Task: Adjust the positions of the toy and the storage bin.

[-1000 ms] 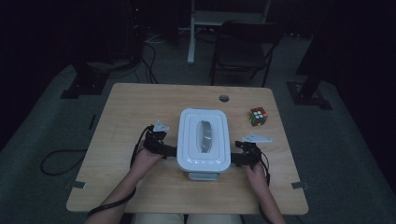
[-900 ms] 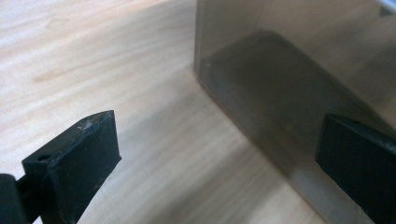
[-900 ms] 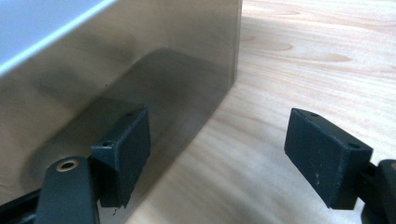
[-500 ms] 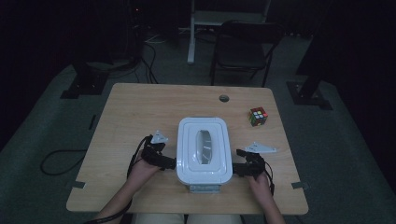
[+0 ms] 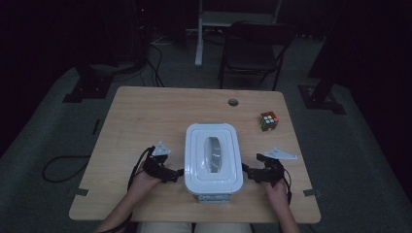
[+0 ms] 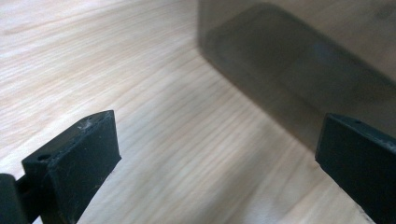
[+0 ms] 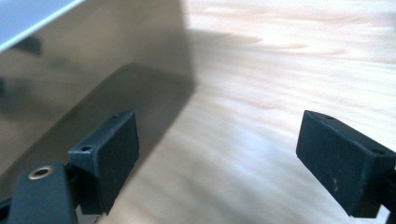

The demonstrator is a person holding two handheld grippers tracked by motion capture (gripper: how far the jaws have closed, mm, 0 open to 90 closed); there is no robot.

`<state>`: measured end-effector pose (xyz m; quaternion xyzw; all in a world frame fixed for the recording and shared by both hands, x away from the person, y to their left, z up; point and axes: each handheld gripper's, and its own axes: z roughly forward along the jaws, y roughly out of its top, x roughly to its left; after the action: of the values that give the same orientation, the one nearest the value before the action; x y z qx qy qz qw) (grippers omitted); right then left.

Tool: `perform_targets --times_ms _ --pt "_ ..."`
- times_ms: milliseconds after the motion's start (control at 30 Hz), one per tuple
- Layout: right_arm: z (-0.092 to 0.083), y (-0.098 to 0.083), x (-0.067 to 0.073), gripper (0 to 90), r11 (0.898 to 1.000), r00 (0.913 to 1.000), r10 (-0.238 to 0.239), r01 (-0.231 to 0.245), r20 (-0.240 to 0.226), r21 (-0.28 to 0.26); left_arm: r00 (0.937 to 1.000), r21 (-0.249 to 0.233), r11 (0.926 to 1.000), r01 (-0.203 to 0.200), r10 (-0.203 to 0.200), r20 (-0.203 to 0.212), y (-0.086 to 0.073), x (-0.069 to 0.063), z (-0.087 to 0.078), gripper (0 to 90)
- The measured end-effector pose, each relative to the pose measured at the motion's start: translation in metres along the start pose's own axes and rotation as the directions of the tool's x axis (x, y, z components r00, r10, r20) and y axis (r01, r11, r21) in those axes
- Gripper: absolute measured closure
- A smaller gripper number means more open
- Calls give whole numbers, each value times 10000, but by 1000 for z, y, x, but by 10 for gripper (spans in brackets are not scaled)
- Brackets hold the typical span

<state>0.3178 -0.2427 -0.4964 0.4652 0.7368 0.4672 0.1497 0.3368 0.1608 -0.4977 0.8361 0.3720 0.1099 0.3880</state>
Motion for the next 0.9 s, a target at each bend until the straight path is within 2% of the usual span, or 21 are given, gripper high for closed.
perform_targets --times_ms 100,333,400,433,500,600,633,667,700,733,767,800,900 --pt "-5 3 -13 127 9992 9994 152 -141 295 -371 9995 -273 9994 201 -194 269 -6 7 -3 5" --pt "-11 13 -41 129 9970 9957 486 -435 787 -645 9991 -321 9986 418 -417 35 -16 22 -11 5" --pt "-10 14 -45 136 9969 9959 527 -481 736 -627 9986 -290 9982 526 -526 22 -20 26 -14 5" --pt "-8 17 -50 135 9982 9954 370 -326 882 -511 9985 -245 9982 543 -542 15 -22 28 -15 5" --pt "-5 20 -55 134 9979 9956 491 -455 797 -459 9986 -228 9984 516 -517 -53 -25 30 -18 4" --pt "-1 25 -61 120 9994 9888 315 -295 1458 -161 9979 -275 9976 637 -640 -105 -30 34 -22 5" --pt "0 27 -64 119 9994 9887 327 -314 1461 -116 9977 -309 9973 667 -670 -104 -32 36 -23 5" --pt "1 31 -71 117 9982 9899 574 -545 1298 -264 9974 -325 9970 707 -711 -126 -33 37 -24 5" --pt "1 31 -71 117 9982 9899 574 -545 1298 -264 9971 -363 9966 737 -745 -185 -34 39 -26 5" --pt "2 35 -78 117 9969 9900 759 -727 1187 -307 9967 -422 9961 778 -787 -190 -36 40 -27 5" --pt "2 35 -78 117 9969 9900 759 -727 1187 -307 9963 -410 9957 830 -839 -194 -37 42 -29 5" --pt "4 38 -81 118 9974 9875 691 -656 1418 -290 9958 -403 9953 880 -889 -220 -38 44 -30 5" --pt "7 45 -90 118 9974 9846 721 -702 1591 -177 9931 -356 9940 1036 -1054 -514 -42 48 -35 5"
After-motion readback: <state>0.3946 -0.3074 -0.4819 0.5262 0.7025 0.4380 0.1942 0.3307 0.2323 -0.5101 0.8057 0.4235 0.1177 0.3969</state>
